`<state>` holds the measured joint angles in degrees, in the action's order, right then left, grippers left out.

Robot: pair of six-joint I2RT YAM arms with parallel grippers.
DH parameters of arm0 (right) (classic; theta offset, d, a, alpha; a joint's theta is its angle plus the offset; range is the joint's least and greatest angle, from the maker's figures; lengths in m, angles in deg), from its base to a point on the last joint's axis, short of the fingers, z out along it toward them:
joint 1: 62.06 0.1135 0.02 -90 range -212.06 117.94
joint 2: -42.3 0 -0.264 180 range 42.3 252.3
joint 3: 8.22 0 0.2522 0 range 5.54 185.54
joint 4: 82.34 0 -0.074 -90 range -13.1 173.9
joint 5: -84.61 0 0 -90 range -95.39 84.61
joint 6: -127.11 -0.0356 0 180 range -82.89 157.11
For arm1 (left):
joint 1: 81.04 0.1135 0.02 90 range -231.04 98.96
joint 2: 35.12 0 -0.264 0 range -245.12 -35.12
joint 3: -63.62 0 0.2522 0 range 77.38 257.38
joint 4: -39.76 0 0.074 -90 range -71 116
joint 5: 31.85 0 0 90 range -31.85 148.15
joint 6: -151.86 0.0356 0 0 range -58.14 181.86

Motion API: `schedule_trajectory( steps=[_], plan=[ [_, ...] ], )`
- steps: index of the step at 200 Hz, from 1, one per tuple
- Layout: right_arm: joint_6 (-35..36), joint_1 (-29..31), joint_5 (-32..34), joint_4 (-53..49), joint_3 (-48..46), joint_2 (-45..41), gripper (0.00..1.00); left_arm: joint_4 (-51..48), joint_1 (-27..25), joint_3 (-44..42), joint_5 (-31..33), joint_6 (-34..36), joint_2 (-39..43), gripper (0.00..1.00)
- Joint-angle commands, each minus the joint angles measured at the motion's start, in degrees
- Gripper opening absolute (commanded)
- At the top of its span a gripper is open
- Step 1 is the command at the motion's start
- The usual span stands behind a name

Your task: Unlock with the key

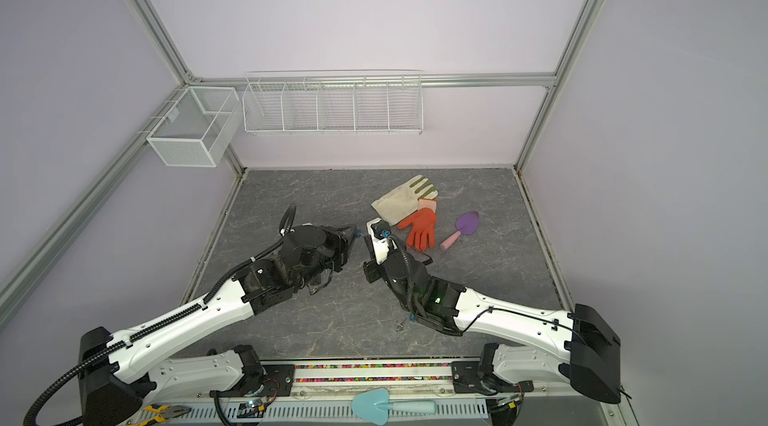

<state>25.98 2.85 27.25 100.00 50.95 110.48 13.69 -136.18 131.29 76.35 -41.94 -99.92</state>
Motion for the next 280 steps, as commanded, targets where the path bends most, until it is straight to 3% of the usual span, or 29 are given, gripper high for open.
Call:
schedule_trajectory(
  steps=[1, 75, 139, 198, 250, 280],
  plan=[
    [0.3, -0.1, -1.4, 0.1, 2.3, 1.3, 0.06, 0.9, -0.4, 1.2, -0.7, 0.9, 0.5, 0.00],
    [-1.5, 0.1, -3.9, -2.4, 7.1, 3.0, 0.06, -1.4, -0.4, 3.7, -1.0, 2.7, -1.8, 0.00],
    [-5.8, 0.6, -4.3, -2.8, 2.5, 1.4, 0.06, 1.4, -0.5, 2.0, 0.1, 0.8, -0.1, 0.00],
    [-5.1, 1.4, -5.8, -1.8, 2.2, 1.9, 0.06, 3.5, -0.5, 1.0, 1.6, 0.2, 1.6, 0.00],
    [-3.2, 1.4, -7.1, -1.6, 4.6, 1.3, 0.06, -1.0, -0.5, 3.6, 0.9, 4.8, 0.3, 0.00],
    [-1.3, 1.3, -2.7, -4.1, 4.6, -0.4, 0.06, -2.5, -0.5, 4.4, 0.8, 6.1, -0.5, 0.00]
  ],
)
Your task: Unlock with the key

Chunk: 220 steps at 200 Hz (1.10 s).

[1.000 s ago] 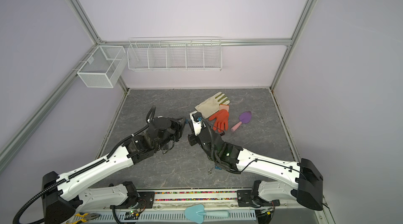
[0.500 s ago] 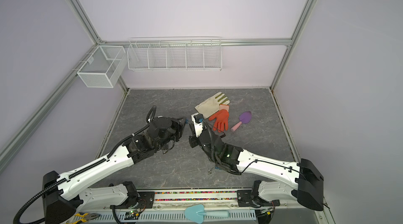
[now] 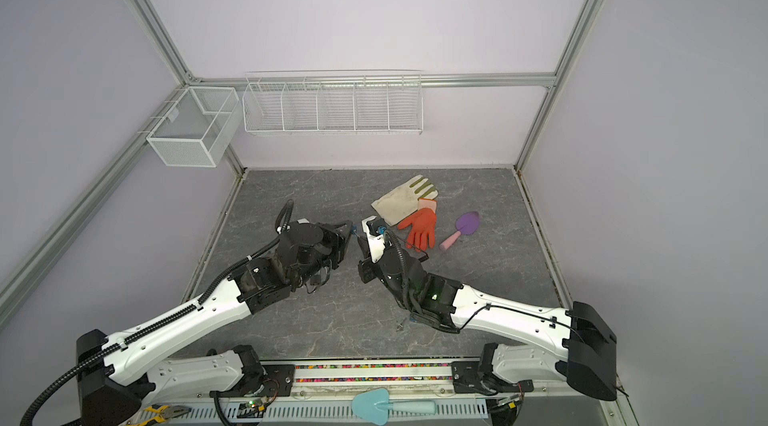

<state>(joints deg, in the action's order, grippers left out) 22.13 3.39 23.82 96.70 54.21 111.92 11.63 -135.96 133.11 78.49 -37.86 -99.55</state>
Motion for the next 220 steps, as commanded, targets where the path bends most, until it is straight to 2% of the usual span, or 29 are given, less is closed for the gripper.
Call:
schedule_trajectory(
  steps=[1, 82, 128, 220],
  plan=[
    [2.6, 0.8, 0.9, -0.9, 1.3, -1.8, 0.07, -0.4, -0.7, 2.5, -1.3, 2.1, -0.9, 0.00],
    [4.6, 0.6, 4.4, -8.7, 4.7, 0.1, 0.07, -3.9, -0.6, 3.9, 2.2, 5.2, -1.3, 0.00],
    [3.0, 0.6, 4.5, -8.7, 2.5, -3.4, 0.06, -4.8, -0.6, 3.7, 3.3, 5.6, -1.1, 0.00],
    [3.1, -0.4, 3.3, -6.4, 4.7, 0.1, 0.06, -3.5, -0.6, 3.9, 2.4, 6.0, -2.7, 0.00]
  ],
)
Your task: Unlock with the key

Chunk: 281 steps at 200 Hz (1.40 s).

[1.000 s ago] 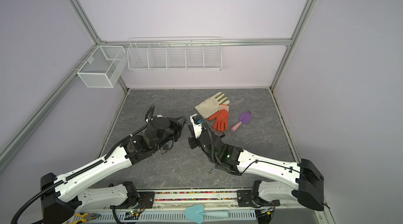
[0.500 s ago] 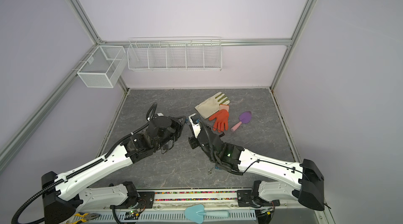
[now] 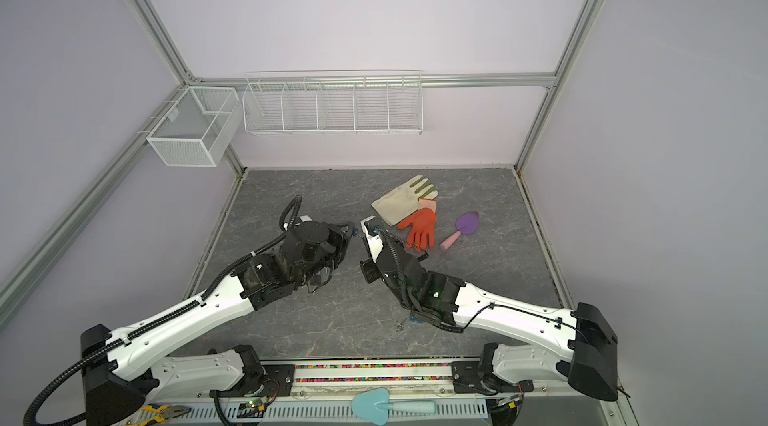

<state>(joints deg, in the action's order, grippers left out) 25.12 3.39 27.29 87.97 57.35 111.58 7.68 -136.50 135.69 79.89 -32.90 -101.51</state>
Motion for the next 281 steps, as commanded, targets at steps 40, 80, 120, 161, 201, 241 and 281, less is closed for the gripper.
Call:
schedule_trajectory(
  steps=[40, 80, 120, 161, 201, 241, 281],
  plan=[
    [0.3, -0.6, 0.0, 2.9, 2.2, 1.1, 0.06, 0.5, -0.1, 1.4, 0.3, 1.1, -1.3, 0.00],
    [-1.4, -1.1, -1.4, 2.3, 2.2, 2.2, 0.06, 1.7, -0.1, 1.2, 0.6, 0.8, -1.1, 0.00],
    [-2.6, -1.5, 0.2, 2.3, 0.7, 0.9, 0.06, 2.5, -0.1, 1.1, 0.2, 0.2, -1.0, 0.00],
    [-2.6, -2.3, -0.3, 2.1, 0.2, 0.1, 0.06, 1.8, -0.1, 0.1, 1.6, -0.3, 0.0, 0.00],
    [-2.9, -2.2, -1.1, 1.9, -1.0, -0.5, 0.06, 1.6, -0.1, -0.4, 2.1, -0.4, 0.2, 0.00],
    [-2.8, -2.2, -1.0, 1.1, -1.1, -1.6, 0.06, 1.5, 0.0, -0.4, 2.7, -0.2, 0.6, 0.00],
    [-3.0, -2.2, -1.3, 1.5, -2.9, -2.2, 0.06, 1.5, 0.1, -0.5, 3.1, -0.1, 0.8, 0.00]
  ],
)
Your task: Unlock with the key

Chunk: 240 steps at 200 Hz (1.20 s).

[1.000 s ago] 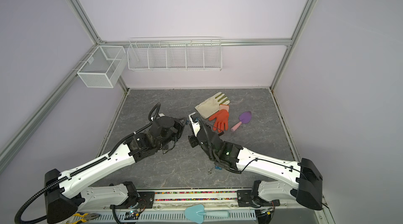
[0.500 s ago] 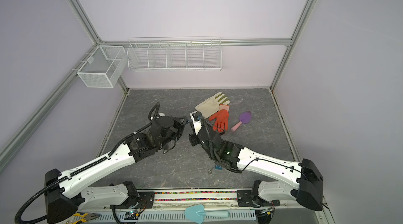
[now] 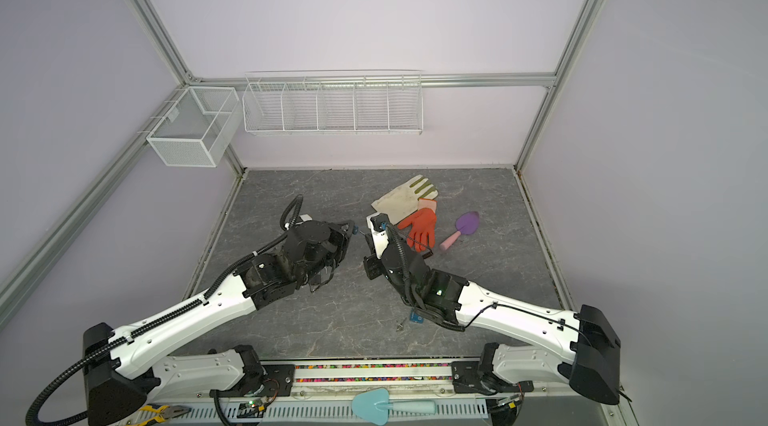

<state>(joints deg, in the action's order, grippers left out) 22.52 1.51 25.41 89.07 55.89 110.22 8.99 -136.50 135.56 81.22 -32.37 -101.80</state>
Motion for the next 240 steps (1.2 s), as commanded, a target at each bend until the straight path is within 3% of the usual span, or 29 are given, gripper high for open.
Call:
schedule_trajectory(
  steps=[1, 240],
  plan=[
    [-0.4, -0.3, 0.5, 0.5, -1.5, -0.8, 0.06, 0.1, 0.1, -0.3, 1.7, -0.6, 1.1, 0.00],
    [2.1, -0.3, -1.4, 2.8, 4.0, 2.8, 0.06, 1.5, 0.1, 0.2, -1.0, -0.5, -0.4, 0.00]
  ],
)
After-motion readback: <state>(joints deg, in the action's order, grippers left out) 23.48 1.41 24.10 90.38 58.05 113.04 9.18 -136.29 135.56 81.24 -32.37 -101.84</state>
